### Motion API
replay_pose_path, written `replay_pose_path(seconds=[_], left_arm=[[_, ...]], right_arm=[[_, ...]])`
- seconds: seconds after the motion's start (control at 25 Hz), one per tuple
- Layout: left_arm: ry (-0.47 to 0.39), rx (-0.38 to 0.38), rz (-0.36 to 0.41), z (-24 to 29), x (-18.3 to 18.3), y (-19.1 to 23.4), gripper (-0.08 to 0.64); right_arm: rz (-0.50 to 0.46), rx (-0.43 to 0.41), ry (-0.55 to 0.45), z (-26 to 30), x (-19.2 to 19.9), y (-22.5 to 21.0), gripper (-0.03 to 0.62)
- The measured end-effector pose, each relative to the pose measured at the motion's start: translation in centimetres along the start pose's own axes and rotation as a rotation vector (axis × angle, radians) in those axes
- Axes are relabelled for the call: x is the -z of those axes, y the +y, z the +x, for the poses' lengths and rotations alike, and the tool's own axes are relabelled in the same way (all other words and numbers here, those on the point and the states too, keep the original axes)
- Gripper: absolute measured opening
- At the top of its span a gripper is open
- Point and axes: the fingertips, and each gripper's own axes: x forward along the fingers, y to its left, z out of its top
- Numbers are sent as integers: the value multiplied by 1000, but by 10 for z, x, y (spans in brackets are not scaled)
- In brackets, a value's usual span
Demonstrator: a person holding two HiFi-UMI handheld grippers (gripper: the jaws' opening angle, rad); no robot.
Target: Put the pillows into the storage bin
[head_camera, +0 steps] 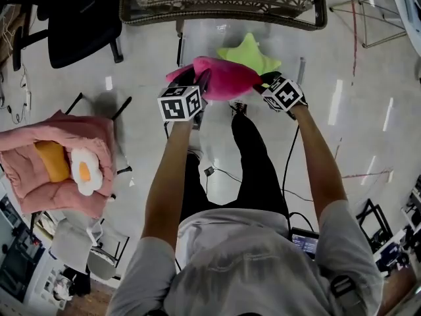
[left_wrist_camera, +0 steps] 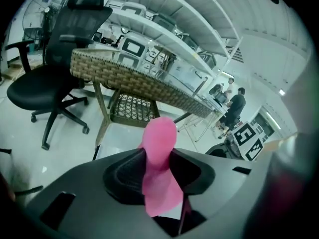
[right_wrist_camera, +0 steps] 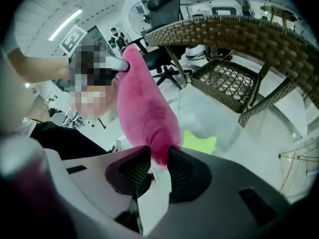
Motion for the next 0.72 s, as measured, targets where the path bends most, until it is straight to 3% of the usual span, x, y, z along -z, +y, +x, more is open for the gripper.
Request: replay_pose_path(seconds=[0.36,0.56,0.72], left_arm=[[89,1,-71,91,46,40,158],[132,-53,-101,124,65,64,229],[85,-100,-147,127,64,77,290]], right_arm=[[-13,-39,106,79,39,-53,123],[-37,117,145,110,42,-96,195],[22,189,64,110,23,-123,224]])
